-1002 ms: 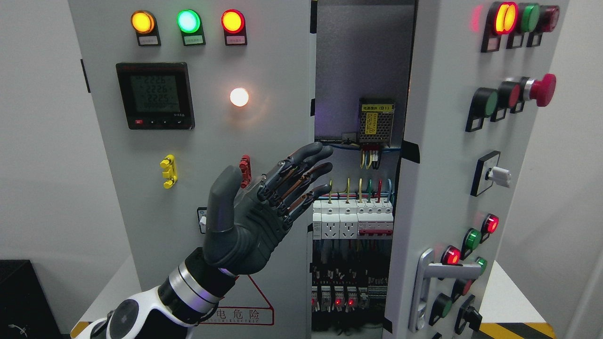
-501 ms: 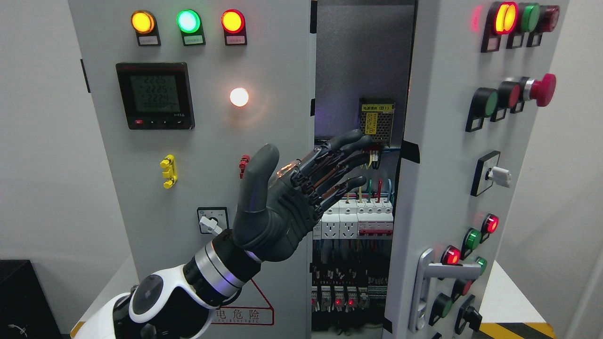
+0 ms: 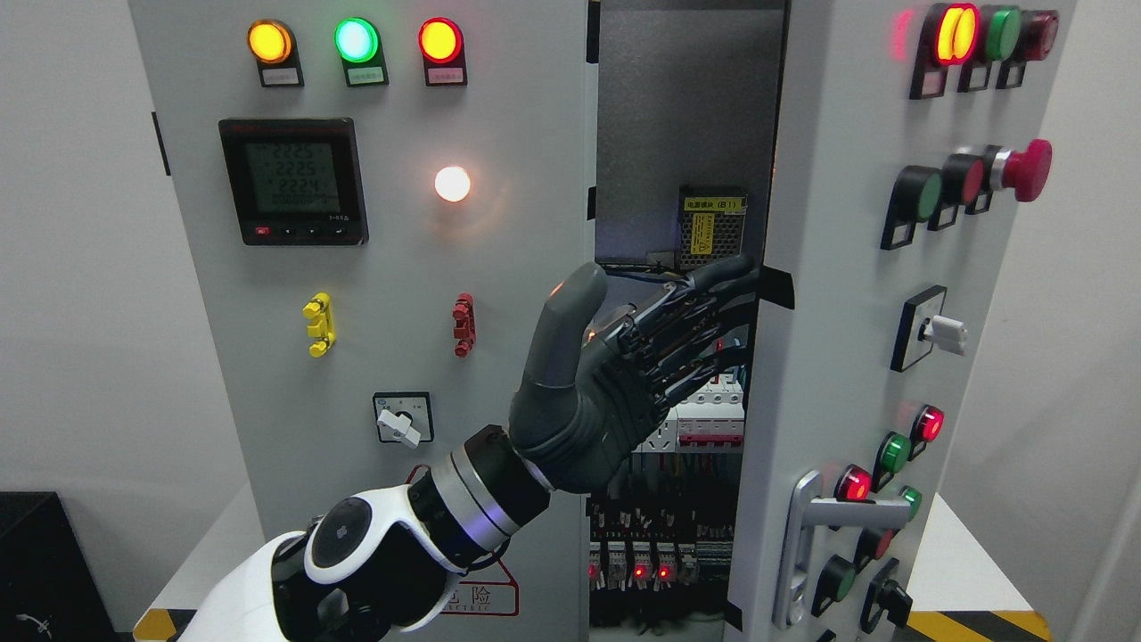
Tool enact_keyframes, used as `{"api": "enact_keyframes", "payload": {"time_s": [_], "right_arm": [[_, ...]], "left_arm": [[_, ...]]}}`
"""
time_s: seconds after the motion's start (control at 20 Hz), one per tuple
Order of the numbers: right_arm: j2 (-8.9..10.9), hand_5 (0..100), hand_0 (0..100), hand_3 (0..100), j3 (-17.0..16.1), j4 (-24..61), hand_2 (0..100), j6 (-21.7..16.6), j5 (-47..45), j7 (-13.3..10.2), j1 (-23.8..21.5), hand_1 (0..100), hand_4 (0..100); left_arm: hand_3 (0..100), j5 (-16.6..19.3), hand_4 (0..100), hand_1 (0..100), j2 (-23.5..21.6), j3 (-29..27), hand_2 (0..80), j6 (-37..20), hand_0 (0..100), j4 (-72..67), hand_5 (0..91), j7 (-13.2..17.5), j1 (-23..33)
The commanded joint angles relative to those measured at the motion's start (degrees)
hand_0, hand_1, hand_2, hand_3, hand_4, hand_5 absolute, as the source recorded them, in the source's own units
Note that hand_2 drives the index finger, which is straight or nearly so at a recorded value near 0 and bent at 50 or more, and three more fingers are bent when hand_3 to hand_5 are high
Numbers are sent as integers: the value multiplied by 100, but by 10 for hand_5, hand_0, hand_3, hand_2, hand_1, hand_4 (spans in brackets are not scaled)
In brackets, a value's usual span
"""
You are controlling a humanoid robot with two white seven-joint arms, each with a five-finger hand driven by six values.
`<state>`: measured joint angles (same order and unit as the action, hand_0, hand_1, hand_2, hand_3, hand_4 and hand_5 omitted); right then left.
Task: Open door with both hands
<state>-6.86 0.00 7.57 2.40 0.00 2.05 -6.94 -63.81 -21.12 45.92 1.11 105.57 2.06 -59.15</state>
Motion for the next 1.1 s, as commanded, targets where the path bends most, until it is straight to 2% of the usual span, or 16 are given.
{"api": "enact_keyframes", "payload": {"time_s": [0.0, 0.4, 1.05], "right_arm": [[1, 0, 0, 0, 97, 8, 0, -2, 185, -3, 0, 0, 0], [1, 0, 0, 0, 97, -1, 0, 6, 185, -3, 0, 0, 0], [1, 0, 0, 0, 97, -1, 0, 6, 185, -3, 0, 0, 0]], "left_arm": [[0, -35, 0, 0, 267, 541, 0, -5, 0, -203, 0, -4, -342], [0, -369, 0, 0, 293, 681, 0, 179, 0, -203, 0, 5, -536], [0, -378, 0, 0, 451, 857, 0, 232, 0, -168, 0, 23, -861]]}}
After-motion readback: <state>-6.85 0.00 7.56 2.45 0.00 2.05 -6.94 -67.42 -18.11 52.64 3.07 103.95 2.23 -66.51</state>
